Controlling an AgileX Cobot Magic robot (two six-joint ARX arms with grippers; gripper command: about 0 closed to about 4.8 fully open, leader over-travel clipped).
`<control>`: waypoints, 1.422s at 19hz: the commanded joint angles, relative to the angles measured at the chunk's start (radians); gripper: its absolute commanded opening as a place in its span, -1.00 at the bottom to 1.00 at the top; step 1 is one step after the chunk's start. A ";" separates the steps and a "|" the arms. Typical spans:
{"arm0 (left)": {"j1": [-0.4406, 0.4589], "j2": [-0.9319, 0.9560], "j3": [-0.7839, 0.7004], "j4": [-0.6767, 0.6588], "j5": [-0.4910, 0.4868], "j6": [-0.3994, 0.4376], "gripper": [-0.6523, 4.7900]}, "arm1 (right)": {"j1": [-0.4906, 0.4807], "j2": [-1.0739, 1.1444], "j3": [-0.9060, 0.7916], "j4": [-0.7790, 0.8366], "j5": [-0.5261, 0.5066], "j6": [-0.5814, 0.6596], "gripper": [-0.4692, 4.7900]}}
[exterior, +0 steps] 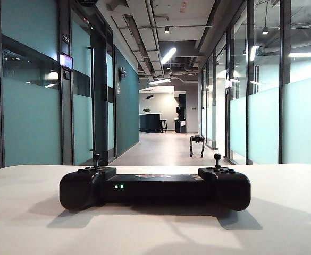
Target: Push the left joystick on the remote control sitting on the white table forward to make the robot dog walk in a straight line until it approaches the door.
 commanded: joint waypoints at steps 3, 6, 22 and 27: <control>0.000 0.000 0.003 0.008 0.001 -0.003 -0.77 | 0.000 -0.003 -0.006 0.017 -0.002 0.048 -0.82; 0.000 0.000 0.003 0.008 0.001 -0.003 -0.77 | 0.000 -0.003 -0.006 0.018 -0.040 0.047 -0.82; 0.000 0.000 0.003 0.008 0.001 -0.003 -0.77 | -0.001 -0.003 -0.005 0.017 0.007 -0.016 -0.82; 0.000 0.000 0.003 0.008 0.001 -0.003 -0.77 | -0.001 -0.003 -0.005 0.017 0.007 -0.016 -0.82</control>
